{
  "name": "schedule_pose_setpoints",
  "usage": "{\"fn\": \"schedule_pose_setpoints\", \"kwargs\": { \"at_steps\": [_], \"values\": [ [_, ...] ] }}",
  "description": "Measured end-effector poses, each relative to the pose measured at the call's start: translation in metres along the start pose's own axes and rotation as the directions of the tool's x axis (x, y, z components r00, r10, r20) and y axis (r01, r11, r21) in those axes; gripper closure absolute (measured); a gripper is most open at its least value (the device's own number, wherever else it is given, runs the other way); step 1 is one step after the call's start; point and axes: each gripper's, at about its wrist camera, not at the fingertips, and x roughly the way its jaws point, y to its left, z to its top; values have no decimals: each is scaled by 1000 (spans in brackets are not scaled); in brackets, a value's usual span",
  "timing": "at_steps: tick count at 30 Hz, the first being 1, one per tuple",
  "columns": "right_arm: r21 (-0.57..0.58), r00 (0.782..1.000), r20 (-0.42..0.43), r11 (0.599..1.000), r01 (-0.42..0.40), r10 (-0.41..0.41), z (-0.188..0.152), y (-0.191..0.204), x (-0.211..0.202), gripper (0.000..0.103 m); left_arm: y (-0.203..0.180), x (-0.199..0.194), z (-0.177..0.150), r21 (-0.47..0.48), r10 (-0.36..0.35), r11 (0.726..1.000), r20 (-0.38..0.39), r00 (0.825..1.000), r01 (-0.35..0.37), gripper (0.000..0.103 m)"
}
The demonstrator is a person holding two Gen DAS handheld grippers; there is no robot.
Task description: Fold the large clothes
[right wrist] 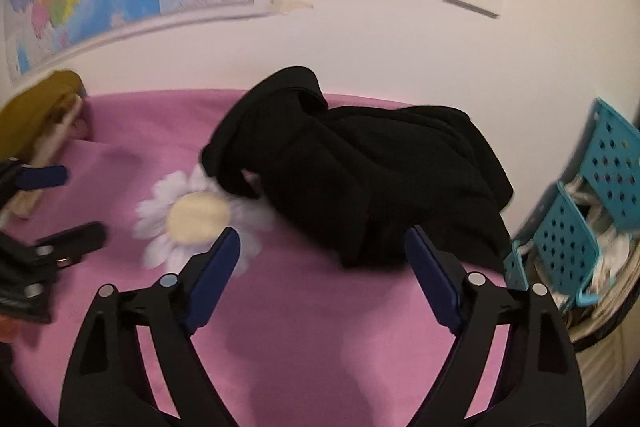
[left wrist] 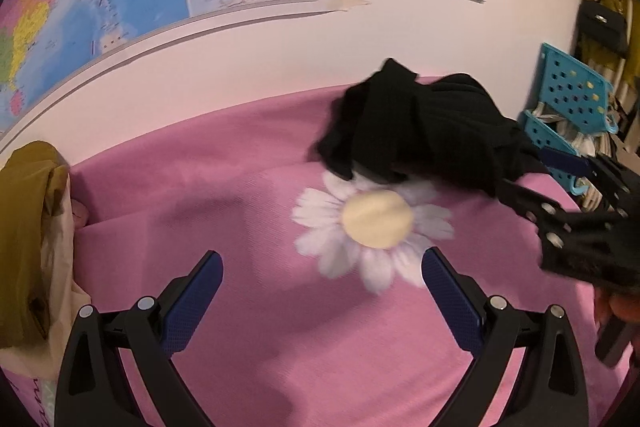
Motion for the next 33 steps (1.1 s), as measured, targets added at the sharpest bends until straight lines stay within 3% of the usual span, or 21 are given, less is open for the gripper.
{"fn": "schedule_pose_setpoints", "kwargs": {
  "at_steps": [2,7,9,10,11,14,18,19,22,23,25,27,28,29,30,31,33],
  "values": [
    [-50,999,-17,998,38,-39,10,3,21,20,7,3,2,-5,18,1000,3,1000,-18,7],
    [-164,997,-58,986,31,-41,25,13,62,20,19,15,7,-13,37,999,-11,999,-37,7],
    [-201,996,-74,979,28,-44,28,14,72,38,20,21,8,-14,44,999,-21,999,-45,7],
    [-208,996,-88,978,7,-26,29,13,73,65,21,23,7,-15,49,999,-24,999,-49,7],
    [-212,996,-90,977,6,-26,31,9,71,84,22,25,7,-16,51,999,-27,998,-52,7],
    [-192,999,-36,981,-17,10,40,-10,41,92,28,29,8,-17,61,998,-28,998,-62,7],
    [-111,997,32,991,-71,75,46,-49,-11,91,35,36,10,-18,75,997,-31,997,-75,7],
    [-115,996,22,990,-82,85,45,-52,-13,86,36,38,11,-18,78,997,-31,996,-78,7],
    [-154,995,-11,983,-101,101,33,-49,-8,49,38,45,14,-17,88,996,-37,995,-88,7],
    [-167,994,-15,980,-108,107,43,-35,0,42,37,45,14,-15,88,996,-37,995,-89,7],
    [-200,995,-24,975,-102,99,43,-24,15,29,38,47,15,-7,93,996,-36,995,-94,7],
    [-219,993,-41,968,-118,112,44,-11,29,32,39,46,15,-1,98,995,-34,995,-98,7],
    [-230,993,-46,967,-113,105,42,-6,35,39,40,47,16,2,103,995,-33,994,-103,7],
    [-240,992,-62,963,-125,114,43,-2,42,66,41,47,16,4,106,994,-30,994,-105,7],
    [-245,989,-77,959,-139,124,45,0,47,85,40,47,16,6,107,994,-30,994,-107,7],
    [-240,990,-73,962,-131,117,48,-1,48,92,41,48,17,10,109,994,-29,994,-109,7],
    [-238,994,-6,965,-105,106,58,-7,28,94,43,49,19,18,108,994,-19,994,-107,7]
  ]
}}
